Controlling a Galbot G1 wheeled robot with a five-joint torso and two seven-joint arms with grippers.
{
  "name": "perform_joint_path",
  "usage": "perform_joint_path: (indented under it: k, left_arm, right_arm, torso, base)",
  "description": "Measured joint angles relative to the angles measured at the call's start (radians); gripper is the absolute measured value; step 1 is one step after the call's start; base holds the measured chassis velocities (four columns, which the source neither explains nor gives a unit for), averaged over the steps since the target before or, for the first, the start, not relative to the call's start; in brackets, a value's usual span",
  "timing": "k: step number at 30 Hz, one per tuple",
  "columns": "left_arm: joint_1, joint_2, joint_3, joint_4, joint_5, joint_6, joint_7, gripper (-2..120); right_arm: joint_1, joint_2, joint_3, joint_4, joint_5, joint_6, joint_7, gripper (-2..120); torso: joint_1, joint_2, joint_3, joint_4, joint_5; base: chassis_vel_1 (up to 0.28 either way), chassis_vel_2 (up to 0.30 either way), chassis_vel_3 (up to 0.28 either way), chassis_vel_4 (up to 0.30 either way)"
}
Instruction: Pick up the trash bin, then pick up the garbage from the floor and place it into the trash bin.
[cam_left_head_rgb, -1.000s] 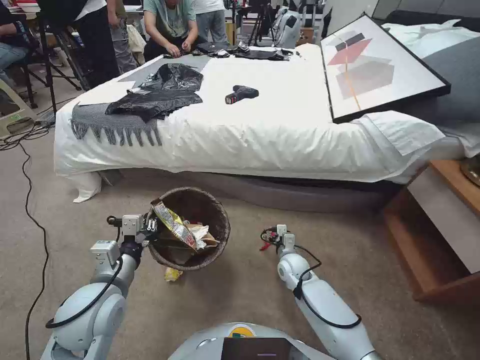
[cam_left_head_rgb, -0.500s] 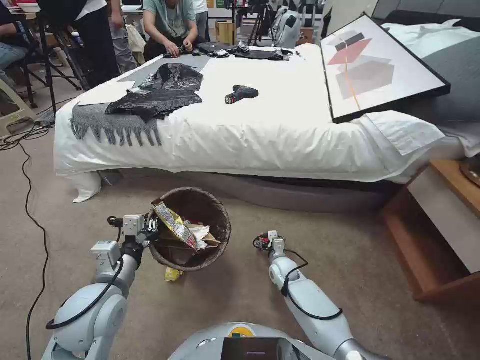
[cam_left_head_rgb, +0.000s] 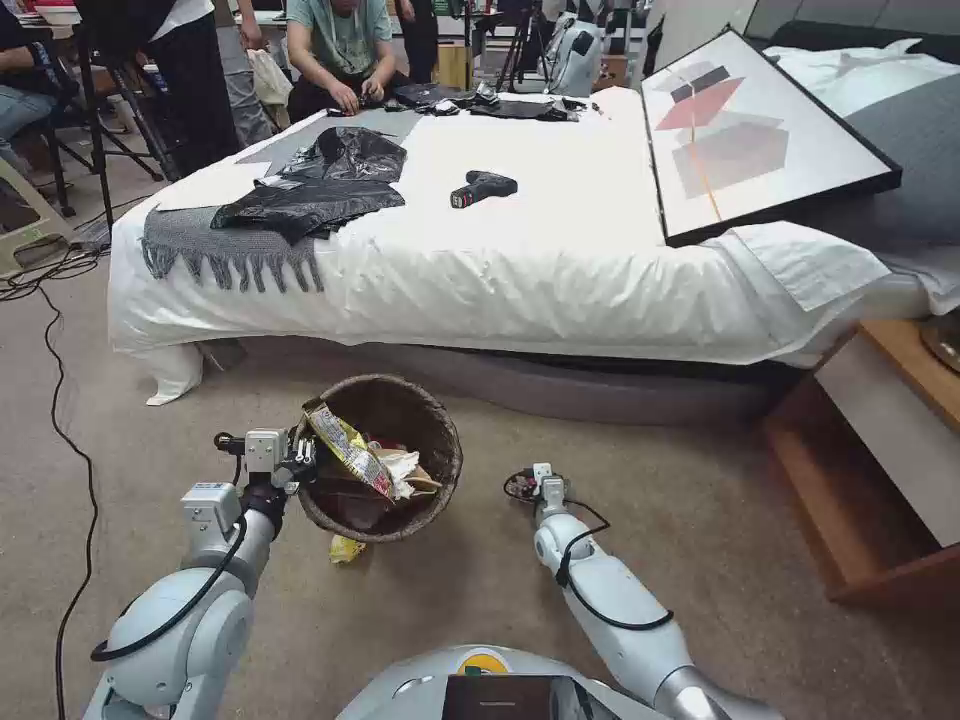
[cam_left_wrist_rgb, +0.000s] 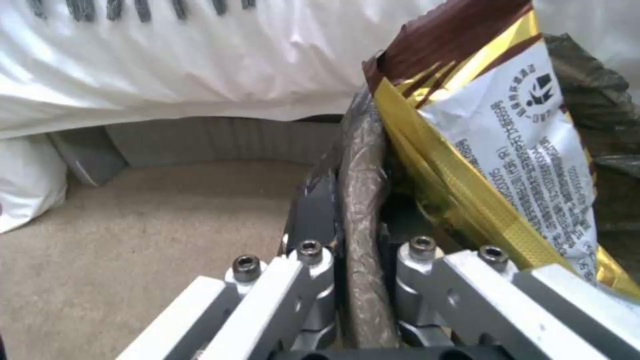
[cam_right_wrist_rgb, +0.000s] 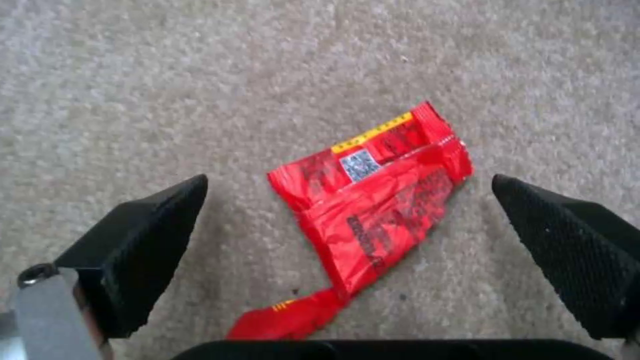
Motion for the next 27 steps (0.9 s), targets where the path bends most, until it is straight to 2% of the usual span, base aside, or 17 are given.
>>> perform_joint_path:
  k: [15,17,18,22,23,25,27]
  left_arm:
    - [0.0,-0.003,0.001,-0.001,0.005,0.0,0.0,5]
    - [-0.004,-0.003,0.002,0.0,0.005,0.0,-0.001,5]
    - [-0.004,-0.003,0.002,0.0,0.005,0.0,-0.001,5]
    - [-0.007,-0.002,0.004,0.003,0.005,-0.001,-0.001,5]
    - [-0.007,-0.002,0.004,0.003,0.005,-0.001,-0.001,5]
    - [-0.008,-0.002,0.004,0.007,0.005,-0.001,-0.001,5]
    - [-0.008,-0.002,0.004,0.007,0.005,-0.001,-0.001,5]
  right_arm:
    - [0.014,0.009,0.01,-0.046,0.018,0.018,-0.019,100]
    - [0.019,0.01,0.012,-0.051,0.018,0.019,-0.021,90]
    - [0.019,0.01,0.012,-0.051,0.018,0.019,-0.021,90]
    - [0.021,0.011,0.013,-0.052,0.018,0.021,-0.021,71]
    - [0.021,0.011,0.013,-0.052,0.018,0.021,-0.021,71]
    - [0.022,0.01,0.014,-0.052,0.018,0.022,-0.021,61]
    - [0.022,0.01,0.014,-0.052,0.018,0.022,-0.021,58]
  torso:
    - [0.0,0.0,0.0,0.0001,0.0001]
    - [0.0,0.0,0.0,0.0001,0.0002]
    - [0.0,0.0,0.0,0.0001,0.0002]
    - [0.0,0.0,0.0,0.0003,0.0003]
    - [0.0,0.0,0.0,0.0003,0.0003]
    - [0.0,0.0,0.0,0.0003,0.0002]
    - [0.0,0.0,0.0,0.0003,0.0002]
  base:
    - [0.0,0.0,0.0,0.0]
    - [0.0,0.0,0.0,0.0]
    - [0.0,0.0,0.0,0.0]
    - [0.0,0.0,0.0,0.0]
    - [0.0,0.0,0.0,0.0]
    - [0.0,0.0,0.0,0.0]
    - [0.0,0.0,0.0,0.0]
